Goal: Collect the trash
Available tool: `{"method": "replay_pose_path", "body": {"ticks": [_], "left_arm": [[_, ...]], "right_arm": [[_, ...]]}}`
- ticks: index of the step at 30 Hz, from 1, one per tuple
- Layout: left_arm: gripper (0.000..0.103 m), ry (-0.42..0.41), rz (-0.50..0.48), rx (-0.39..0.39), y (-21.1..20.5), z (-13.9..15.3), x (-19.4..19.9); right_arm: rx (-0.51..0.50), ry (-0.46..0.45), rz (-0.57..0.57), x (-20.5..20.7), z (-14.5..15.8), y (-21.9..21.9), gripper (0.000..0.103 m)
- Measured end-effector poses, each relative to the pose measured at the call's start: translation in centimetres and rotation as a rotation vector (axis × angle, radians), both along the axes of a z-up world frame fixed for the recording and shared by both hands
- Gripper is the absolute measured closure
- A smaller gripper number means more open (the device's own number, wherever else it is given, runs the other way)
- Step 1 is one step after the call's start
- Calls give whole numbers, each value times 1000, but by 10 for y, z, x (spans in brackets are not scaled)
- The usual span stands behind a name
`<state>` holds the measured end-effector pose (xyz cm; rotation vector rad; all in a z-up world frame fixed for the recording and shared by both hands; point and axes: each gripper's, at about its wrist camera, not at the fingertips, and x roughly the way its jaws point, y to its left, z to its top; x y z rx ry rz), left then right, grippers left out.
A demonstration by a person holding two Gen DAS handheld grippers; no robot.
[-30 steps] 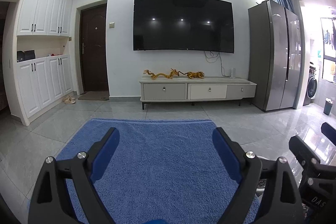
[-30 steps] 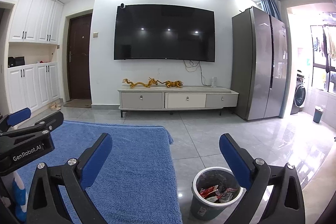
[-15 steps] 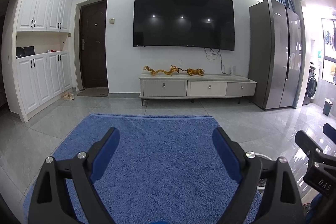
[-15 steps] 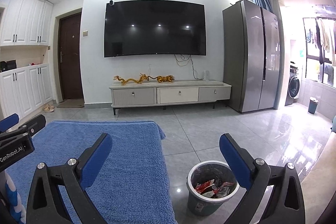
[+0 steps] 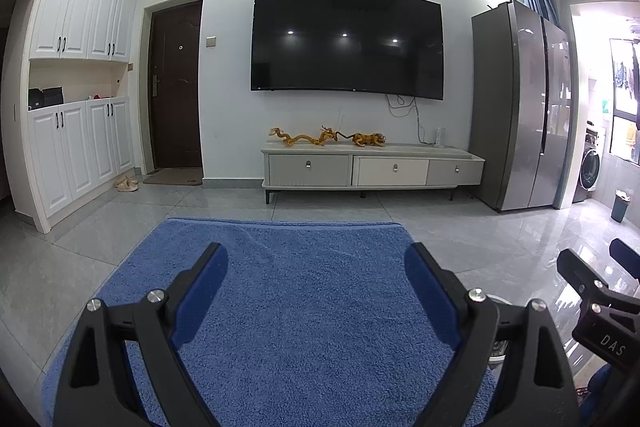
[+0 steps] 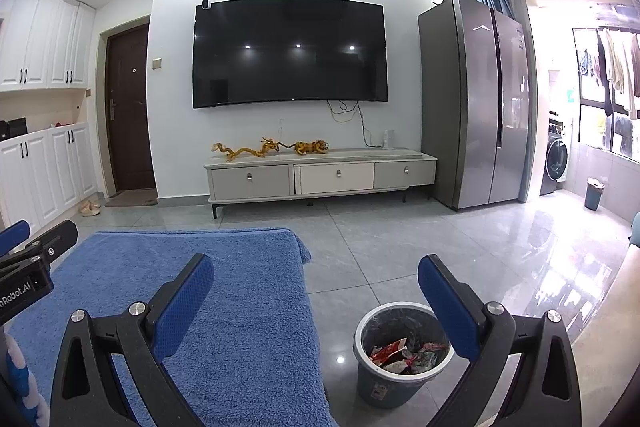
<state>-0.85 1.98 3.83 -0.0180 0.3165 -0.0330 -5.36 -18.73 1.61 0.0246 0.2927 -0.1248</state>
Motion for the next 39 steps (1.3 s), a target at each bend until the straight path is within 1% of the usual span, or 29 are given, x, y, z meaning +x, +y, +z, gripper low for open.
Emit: {"method": "replay_pose_path", "body": {"ticks": [7, 39], "left_arm": [[13, -4, -12, 7, 0, -3, -6], [13, 7, -35, 25, -13, -5, -7]], "right_arm": [[-1, -1, 0, 0, 1, 0, 0], [10, 3, -13, -3, 6, 0, 0]]}}
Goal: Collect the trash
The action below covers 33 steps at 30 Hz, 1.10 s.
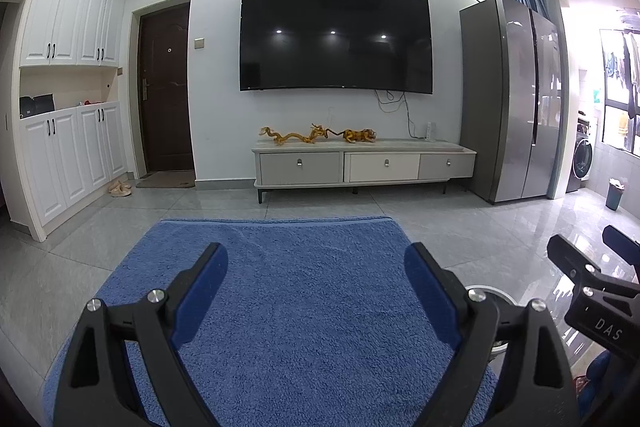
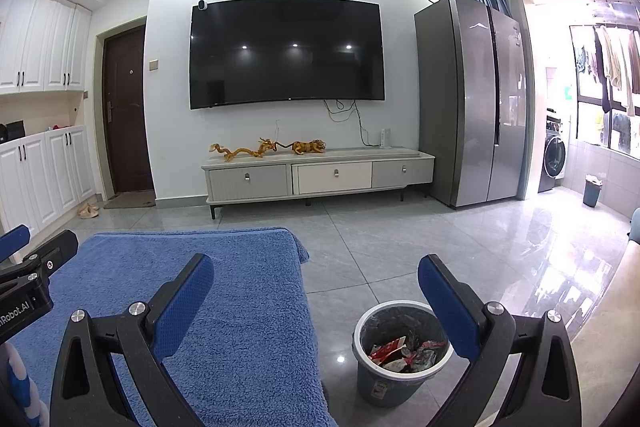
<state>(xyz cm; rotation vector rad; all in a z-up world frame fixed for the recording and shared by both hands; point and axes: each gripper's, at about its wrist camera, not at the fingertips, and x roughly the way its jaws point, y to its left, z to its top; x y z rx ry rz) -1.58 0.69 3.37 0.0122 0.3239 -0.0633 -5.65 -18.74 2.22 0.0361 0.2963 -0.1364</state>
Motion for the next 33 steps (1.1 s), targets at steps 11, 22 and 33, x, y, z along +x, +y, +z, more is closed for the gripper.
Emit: {"method": "replay_pose_path", "body": {"ticks": [11, 22, 33], "left_arm": [[13, 3, -10, 11, -2, -2, 0], [13, 9, -18, 9, -1, -2, 1], [13, 9, -14, 4, -3, -1, 0]], "right_arm": [[-2, 3, 1, 1, -1, 0, 0], [-4, 6, 2, 2, -1, 0, 0], [-3, 7, 4, 4, -4, -2, 0]]}}
